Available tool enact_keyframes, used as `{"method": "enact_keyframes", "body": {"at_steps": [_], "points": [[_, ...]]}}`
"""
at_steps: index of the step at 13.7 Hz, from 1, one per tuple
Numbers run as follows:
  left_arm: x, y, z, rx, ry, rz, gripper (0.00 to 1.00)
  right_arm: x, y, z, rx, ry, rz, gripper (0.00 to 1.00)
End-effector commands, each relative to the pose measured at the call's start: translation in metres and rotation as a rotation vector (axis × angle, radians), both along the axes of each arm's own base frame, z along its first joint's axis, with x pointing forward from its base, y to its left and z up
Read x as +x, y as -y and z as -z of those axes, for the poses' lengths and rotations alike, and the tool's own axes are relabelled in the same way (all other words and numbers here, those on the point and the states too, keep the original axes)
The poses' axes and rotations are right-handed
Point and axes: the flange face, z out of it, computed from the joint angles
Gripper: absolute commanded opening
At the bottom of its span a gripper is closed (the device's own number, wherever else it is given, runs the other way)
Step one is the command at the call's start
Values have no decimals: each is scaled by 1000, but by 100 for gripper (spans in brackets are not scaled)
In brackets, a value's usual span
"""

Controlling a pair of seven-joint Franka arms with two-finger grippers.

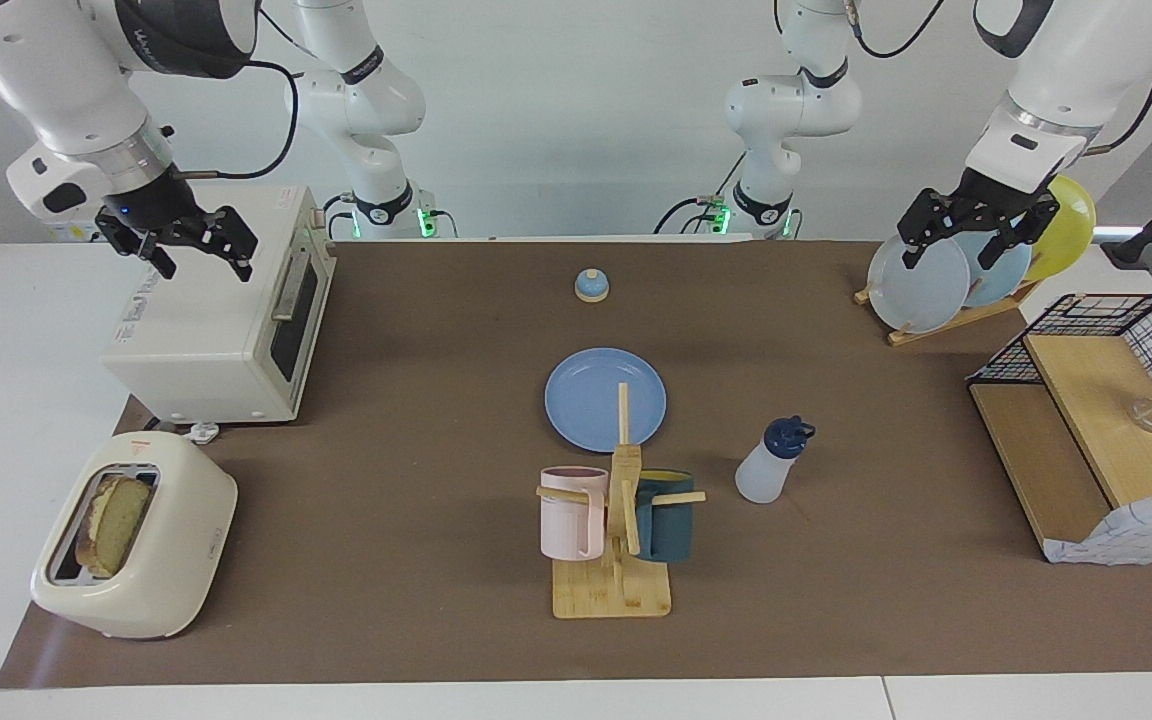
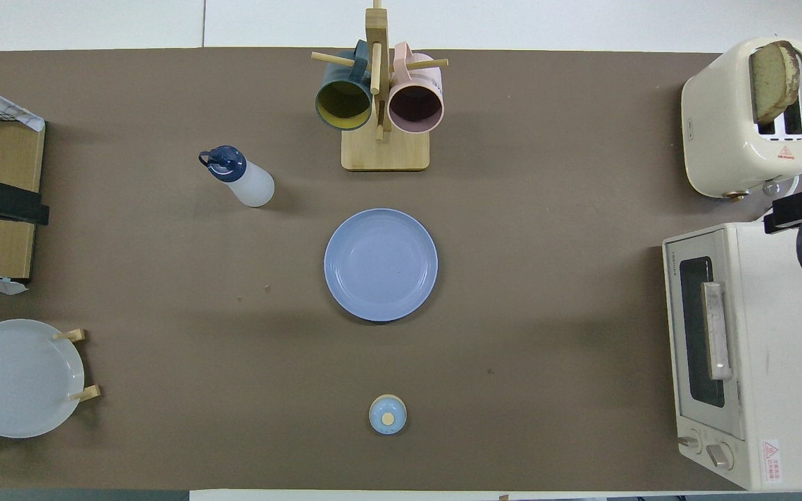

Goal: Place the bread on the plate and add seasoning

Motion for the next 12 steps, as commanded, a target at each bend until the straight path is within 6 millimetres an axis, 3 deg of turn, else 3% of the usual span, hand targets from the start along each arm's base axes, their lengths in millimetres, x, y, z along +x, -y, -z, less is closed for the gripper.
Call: {"method": "enact_keyframes", "body": {"at_steps": [1, 12], "points": [[-6, -1, 0, -13, 17, -10, 100, 7, 1, -3, -9, 53, -91, 100], [-1, 3, -1, -14, 44, -5, 100, 4, 10, -1, 3, 48, -70, 100]]}}
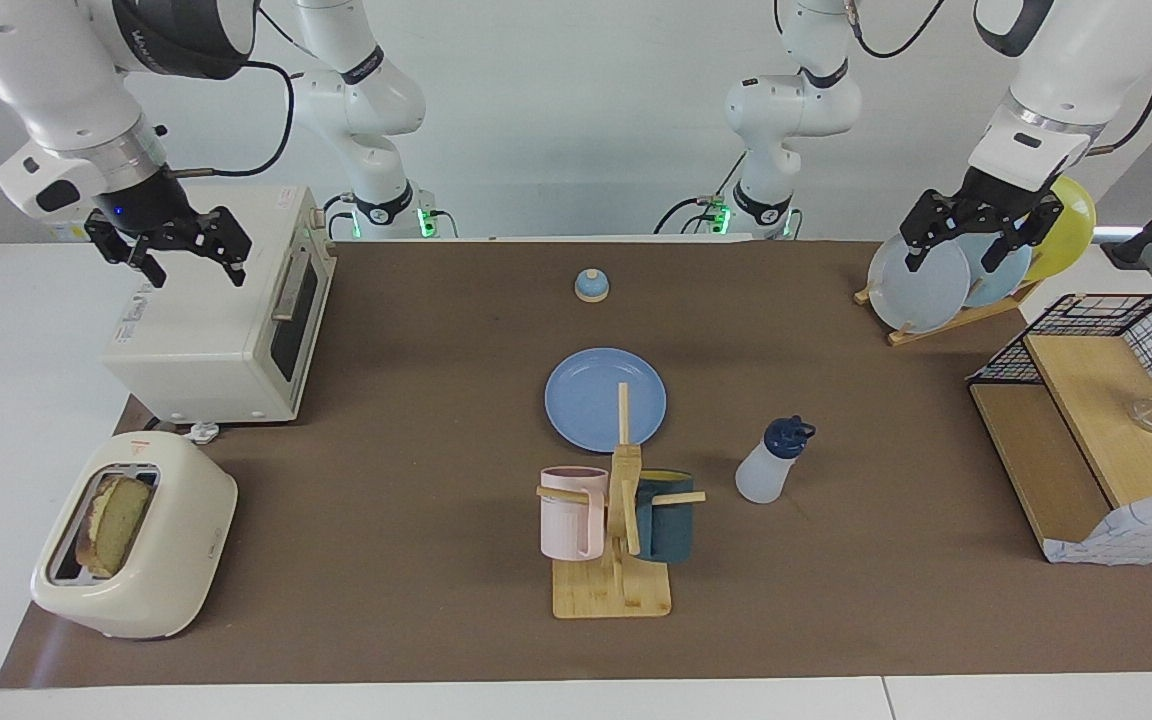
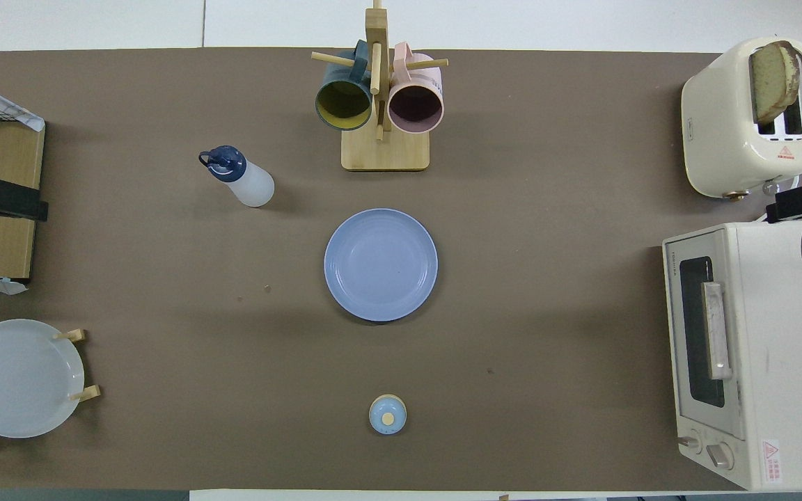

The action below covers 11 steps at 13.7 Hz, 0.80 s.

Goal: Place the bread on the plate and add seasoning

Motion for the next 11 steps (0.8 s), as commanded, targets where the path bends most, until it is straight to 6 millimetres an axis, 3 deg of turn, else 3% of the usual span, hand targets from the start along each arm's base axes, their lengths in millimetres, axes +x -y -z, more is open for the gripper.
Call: {"method": "enact_keyframes", "body": {"at_steps": [1, 5, 7, 11], "points": [[-5, 2, 0, -12, 19, -2, 100, 0, 7, 2, -2, 10, -3, 100], [-4, 4, 1, -12, 24, 1, 100, 24, 18, -4, -33, 230, 8, 100], [-5, 6, 2, -12, 22, 0, 100, 33, 19, 4, -40, 299, 5, 100], [-11, 14, 26, -19, 73, 15, 100, 48, 23, 18, -53, 353, 8, 100]]}}
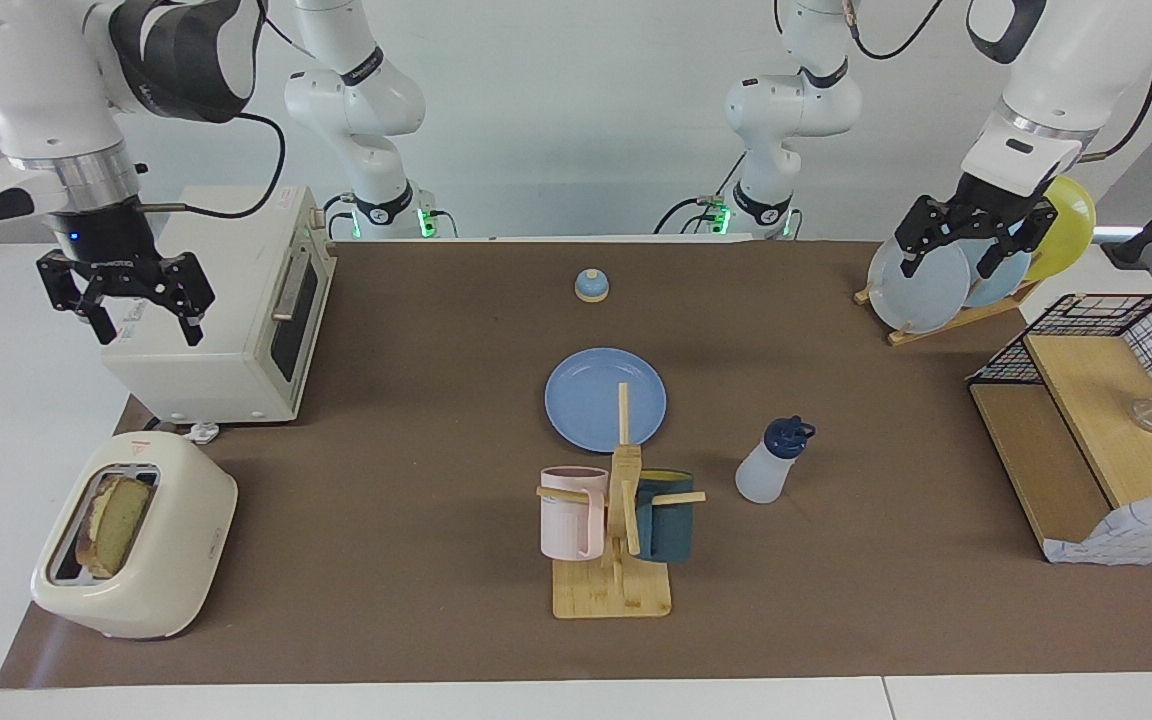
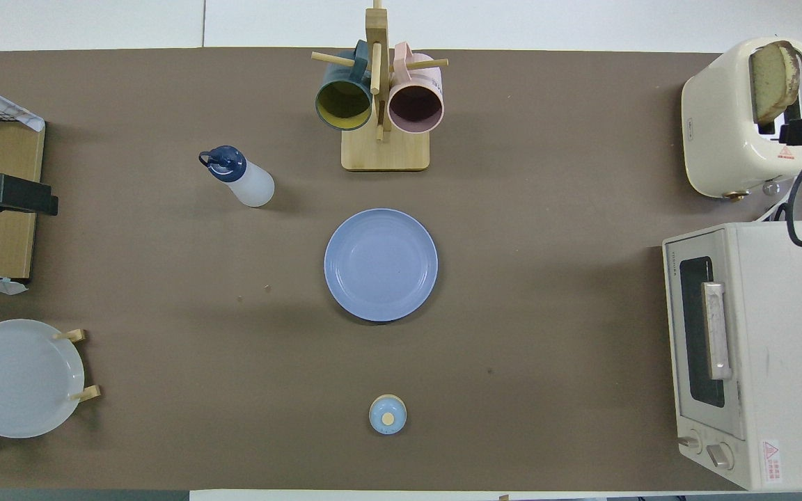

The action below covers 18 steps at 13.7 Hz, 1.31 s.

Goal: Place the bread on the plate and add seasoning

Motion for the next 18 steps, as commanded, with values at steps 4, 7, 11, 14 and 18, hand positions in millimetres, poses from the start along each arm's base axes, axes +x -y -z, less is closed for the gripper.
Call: {"method": "enact_keyframes", "body": {"at_steps": [4, 7, 11, 14, 18], "points": [[-21, 26, 46, -30, 122, 7, 100, 23, 22, 32, -25, 49, 4, 100], [-29, 45, 62, -41, 167, 38, 100, 29, 27, 42, -30, 50, 11, 100], [-33, 67, 92, -62, 208, 31, 100, 44, 58, 61, -68, 109, 40, 100], [-41, 78, 121, -74, 243, 44, 100, 39, 78, 64, -85, 93, 25, 100], [-49, 89, 158, -115, 331, 1, 100, 59, 82, 102, -92, 120, 18, 100]]}}
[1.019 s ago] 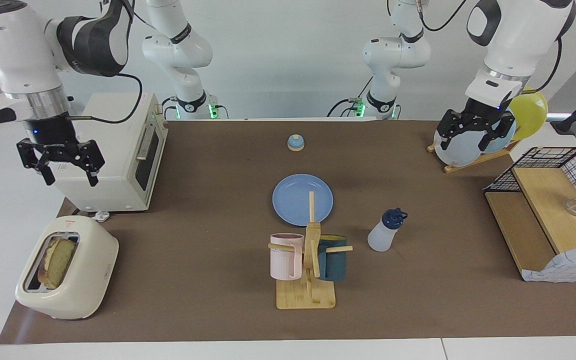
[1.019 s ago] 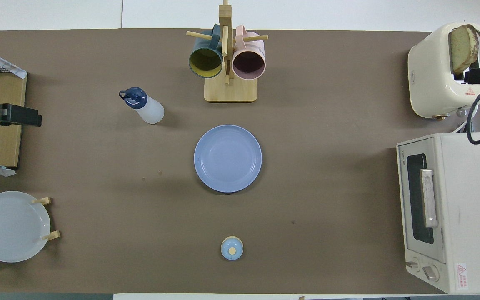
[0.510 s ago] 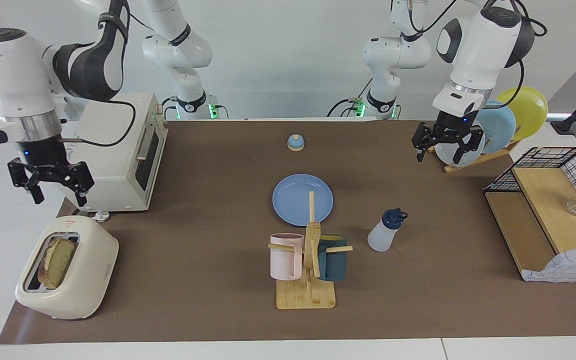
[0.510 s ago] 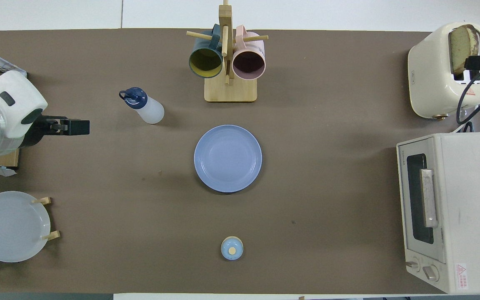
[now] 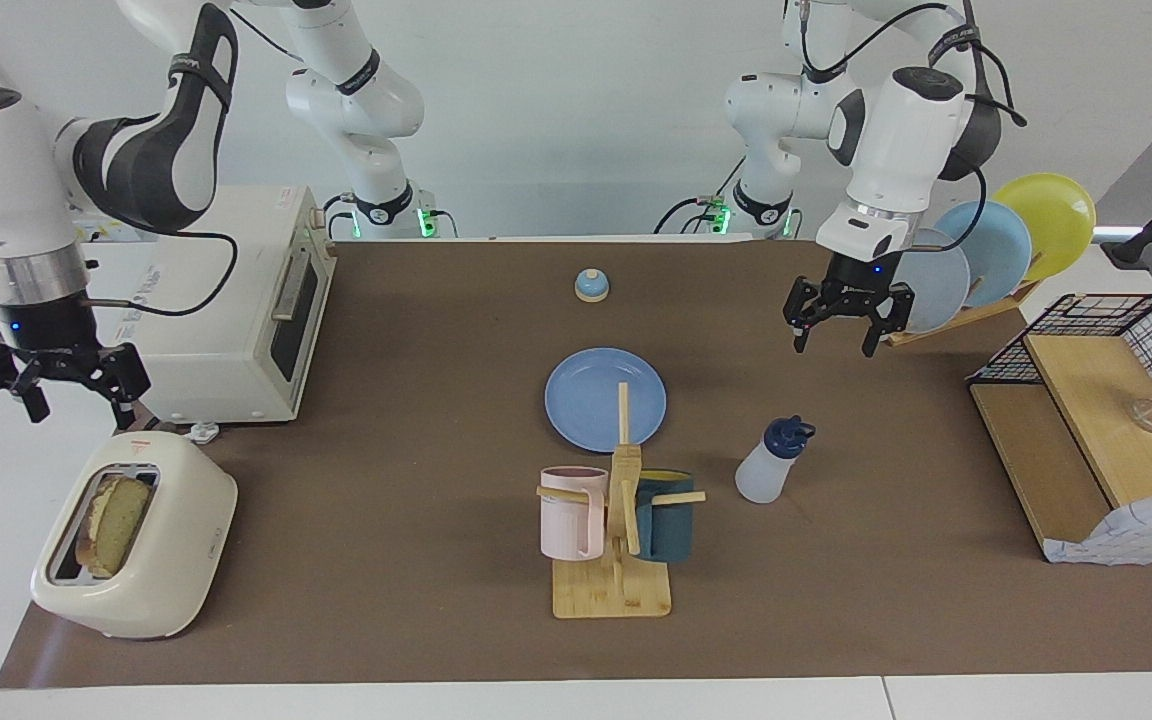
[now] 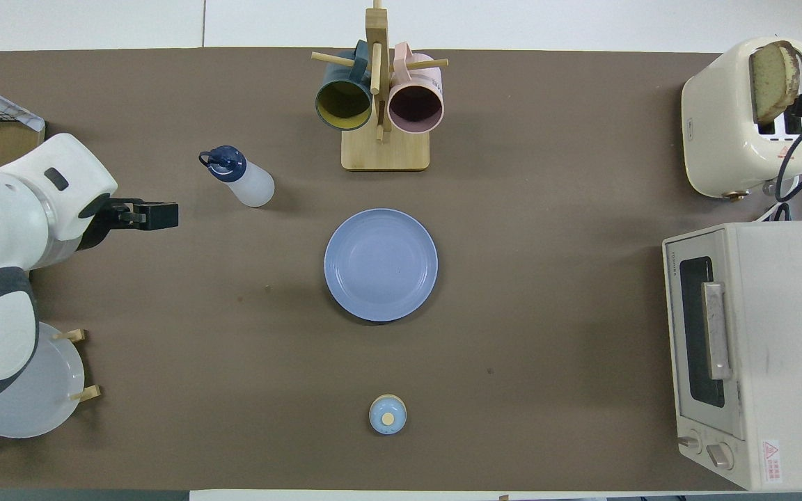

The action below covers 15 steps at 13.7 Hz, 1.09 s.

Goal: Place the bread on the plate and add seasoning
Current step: 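Move the left gripper to the bottle while the right gripper reaches the toast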

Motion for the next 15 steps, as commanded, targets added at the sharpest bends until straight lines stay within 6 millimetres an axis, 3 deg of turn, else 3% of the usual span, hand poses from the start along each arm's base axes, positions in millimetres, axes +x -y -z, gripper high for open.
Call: {"method": "enact_keyframes", "body": {"at_steps": [1, 3, 5, 10, 12, 14, 15], "points": [[-19, 3, 26, -40, 57, -24, 100, 15, 6, 22, -26, 32, -17, 100], [-23, 8, 50, -63, 101, -33, 100, 18, 8, 15, -27, 64, -11, 100], [-30, 14, 73, -74, 126, -24, 100, 26, 8, 32, -35, 84, -17, 100], [-33, 33, 106, -98, 160, -5, 100, 37, -12, 45, -38, 102, -50, 100], [-32, 47, 130, -109, 180, 18, 100, 38, -9, 52, -40, 94, -49, 100], [-30, 51, 146, -127, 202, 6, 100, 42, -12, 58, -39, 104, -52, 93], [-29, 51, 149, -131, 208, 3, 100, 43, -10, 59, -43, 103, -53, 83]]}}
